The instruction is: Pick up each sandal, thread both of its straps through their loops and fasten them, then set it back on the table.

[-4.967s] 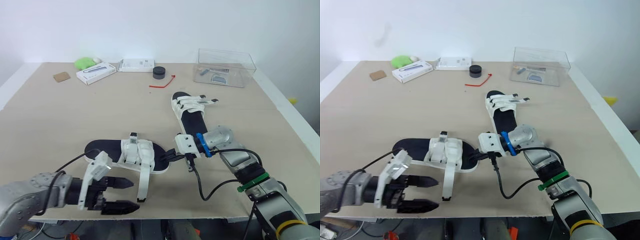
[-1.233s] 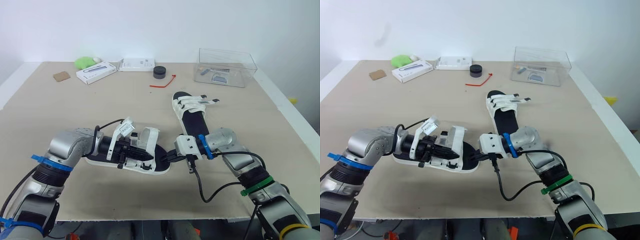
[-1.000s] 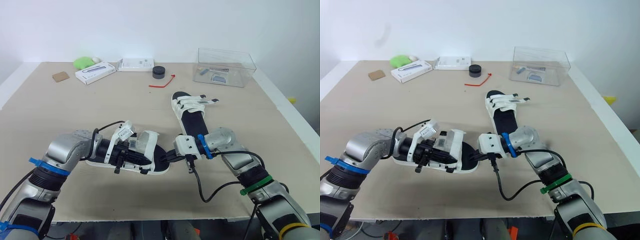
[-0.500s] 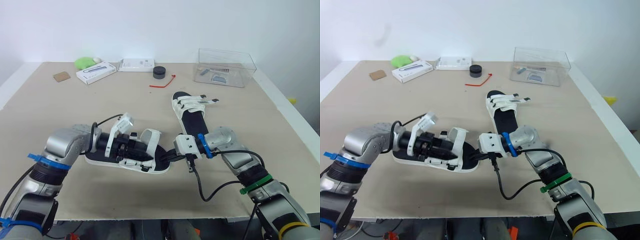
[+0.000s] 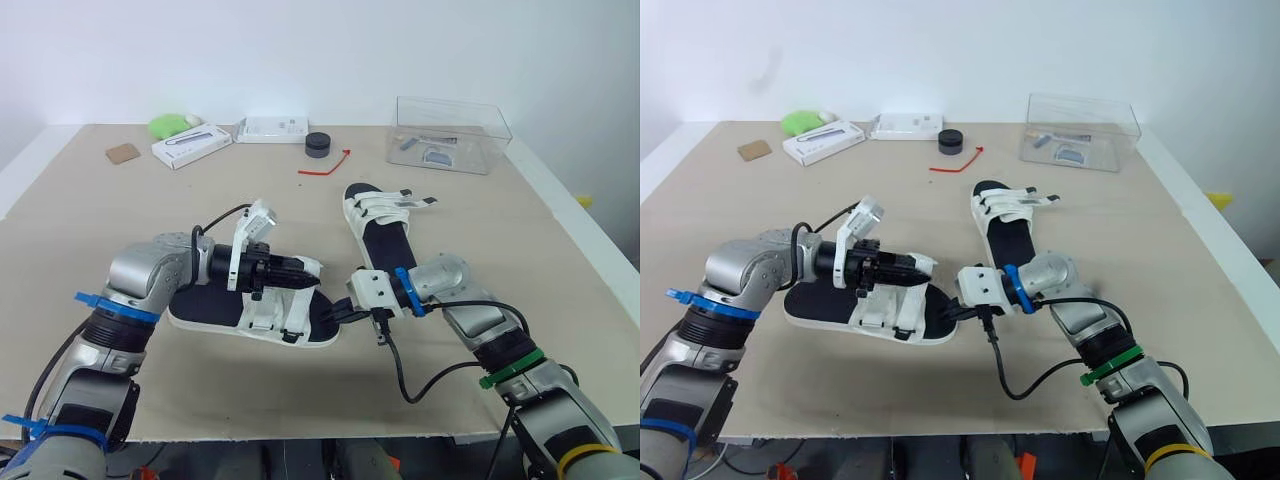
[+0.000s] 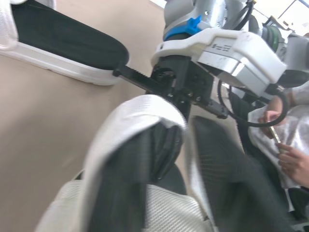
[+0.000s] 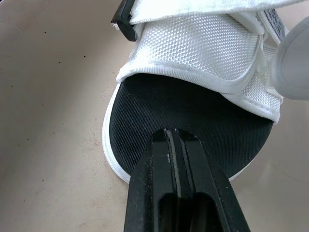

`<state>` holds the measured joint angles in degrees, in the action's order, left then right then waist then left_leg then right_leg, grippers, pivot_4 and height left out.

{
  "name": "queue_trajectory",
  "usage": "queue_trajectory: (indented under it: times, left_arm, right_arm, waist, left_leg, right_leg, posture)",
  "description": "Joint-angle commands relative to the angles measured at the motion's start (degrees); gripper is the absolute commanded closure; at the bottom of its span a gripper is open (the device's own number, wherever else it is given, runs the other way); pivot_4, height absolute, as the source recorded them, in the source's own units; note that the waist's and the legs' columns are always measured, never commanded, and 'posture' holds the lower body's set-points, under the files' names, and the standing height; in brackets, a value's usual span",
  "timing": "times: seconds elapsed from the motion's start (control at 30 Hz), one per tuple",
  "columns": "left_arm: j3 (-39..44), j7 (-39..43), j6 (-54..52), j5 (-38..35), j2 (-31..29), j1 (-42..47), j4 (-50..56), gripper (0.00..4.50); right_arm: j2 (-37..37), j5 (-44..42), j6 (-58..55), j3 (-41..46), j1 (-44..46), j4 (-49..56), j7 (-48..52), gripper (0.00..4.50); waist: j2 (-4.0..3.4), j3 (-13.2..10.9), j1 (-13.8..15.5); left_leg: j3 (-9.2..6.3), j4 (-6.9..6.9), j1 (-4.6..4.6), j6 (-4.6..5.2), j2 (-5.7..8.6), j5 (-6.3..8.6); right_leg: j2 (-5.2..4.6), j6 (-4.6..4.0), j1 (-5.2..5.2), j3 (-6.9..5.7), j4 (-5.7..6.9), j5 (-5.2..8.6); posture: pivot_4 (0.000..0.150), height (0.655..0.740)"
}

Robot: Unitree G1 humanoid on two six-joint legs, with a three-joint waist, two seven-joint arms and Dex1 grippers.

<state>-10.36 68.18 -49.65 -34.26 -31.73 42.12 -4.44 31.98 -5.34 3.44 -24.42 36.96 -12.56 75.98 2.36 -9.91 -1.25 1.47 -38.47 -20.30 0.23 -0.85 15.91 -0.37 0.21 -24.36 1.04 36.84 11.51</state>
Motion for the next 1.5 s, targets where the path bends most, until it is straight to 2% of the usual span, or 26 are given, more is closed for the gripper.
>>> queue_trajectory:
  times: [0.03, 0.33, 0.63, 0.67, 0.7, 0.77, 0.8, 0.83, 1.17, 1.4, 1.5]
  left_arm:
    - [-1.12, 2.83, 3.05, 1.49, -1.96, -1.77, 2.62, 4.43]
    - [-1.97, 5.10, 3.29, 0.58, -4.54, -8.65, 10.43, 4.43]
    - [1.18, 0.48, 2.19, 0.50, -0.99, -5.59, 5.81, 4.43]
    - [1.17, 0.29, 2.24, 0.66, -0.81, -5.40, 5.65, 4.04]
    - [1.27, 0.06, 2.03, 0.66, -0.60, -5.25, 5.52, 3.89]
    - [1.49, 0.53, 1.02, -0.31, -0.61, -5.09, 5.99, 3.17]
    - [1.60, 0.71, 0.35, -0.90, -0.70, -5.02, 6.36, 2.65]
    - [1.75, 1.38, -0.40, -1.82, -1.01, -4.90, 7.00, 2.43]
    - [1.69, 5.45, -4.27, -5.88, -2.81, -4.63, 8.92, 2.43]
    - [-0.45, 5.60, -1.53, -2.42, -4.22, -5.00, 7.32, 2.43]
    - [-0.98, 4.45, 1.59, 0.33, -3.79, -4.98, 5.41, 3.33]
  right_arm:
    - [1.82, 5.10, -1.52, -1.52, -1.61, -3.69, -0.96, 4.50]
    - [2.22, 5.07, -1.71, -1.50, -2.30, -2.94, -0.96, 4.50]
    - [1.92, 5.42, -1.19, -1.88, -1.30, -3.90, -0.69, 4.50]
    - [1.90, 5.50, -1.04, -1.94, -1.22, -4.02, -0.68, 4.50]
    - [1.92, 5.57, -0.91, -2.00, -1.15, -4.11, -0.68, 4.50]
    - [2.01, 5.58, -0.86, -2.05, -1.11, -4.07, -0.66, 4.50]
    - [2.07, 5.56, -0.90, -2.05, -1.12, -4.01, -0.66, 4.50]
    - [2.19, 5.56, -0.88, -2.02, -1.18, -3.98, -0.65, 4.50]
    - [2.50, 5.58, -1.21, -1.89, -1.54, -3.50, -0.83, 4.50]
    - [2.37, 5.56, -1.11, -1.90, -1.49, -3.76, -0.90, 4.50]
    - [2.15, 5.58, -1.04, -2.00, -1.38, -3.96, -0.98, 4.50]
  waist:
    - [0.00, 0.00, -0.03]
    - [0.01, 0.01, -0.01]
    - [0.01, 0.01, 0.00]
    - [0.01, 0.01, 0.00]
    - [0.01, 0.01, 0.00]
    - [0.01, 0.01, 0.00]
    - [0.01, 0.01, 0.00]
    - [0.01, 0.01, 0.00]
    - [0.01, 0.01, -0.01]
    - [0.01, 0.00, -0.01]
    - [0.01, 0.00, -0.01]
  left_leg:
    - [0.01, 0.00, 0.00, 0.00, 0.00, 0.00]
    - [0.02, 0.00, 0.00, 0.00, -0.01, 0.00]
    - [0.02, 0.01, 0.01, 0.00, 0.00, 0.00]
    - [0.02, 0.01, 0.00, 0.00, 0.00, 0.00]
    - [0.01, 0.01, 0.00, 0.00, 0.00, 0.00]
    - [0.01, 0.01, 0.00, 0.00, -0.01, 0.00]
    - [0.01, 0.01, 0.00, 0.00, -0.01, 0.00]
    - [0.01, 0.01, 0.00, 0.00, 0.00, 0.00]
    - [0.01, 0.01, 0.00, 0.00, 0.00, 0.00]
    - [0.01, 0.01, 0.00, 0.00, 0.00, 0.00]
    - [0.01, 0.01, 0.01, 0.00, 0.00, 0.00]
  right_leg:
    - [0.00, 0.00, 0.00, 0.01, 0.00, 0.00]
    - [-0.03, -0.13, 0.00, 0.02, 0.00, 0.08]
    - [-0.01, -0.06, 0.00, 0.01, 0.00, 0.04]
    - [-0.01, -0.01, 0.00, 0.01, 0.00, 0.01]
    - [0.00, -0.01, 0.00, 0.00, 0.00, 0.01]
    - [0.00, -0.01, -0.01, 0.00, 0.00, 0.01]
    - [0.00, -0.01, -0.01, 0.01, 0.00, 0.01]
    - [-0.01, -0.01, -0.01, 0.01, 0.00, 0.01]
    - [-0.01, -0.02, -0.01, 0.01, 0.00, 0.01]
    - [-0.01, -0.14, -0.01, 0.01, 0.00, 0.09]
    - [-0.01, -0.14, -0.01, 0.01, 0.00, 0.09]
  posture:
    - [0.150, 0.7400]
    - [0.150, 0.7400]
    - [0.150, 0.7400]
    - [0.150, 0.7400]
    - [0.150, 0.7400]
    - [0.150, 0.7400]
    - [0.150, 0.7400]
    - [0.150, 0.7400]
    - [0.150, 0.7400]
    - [0.150, 0.7400]
    - [0.150, 0.7400]
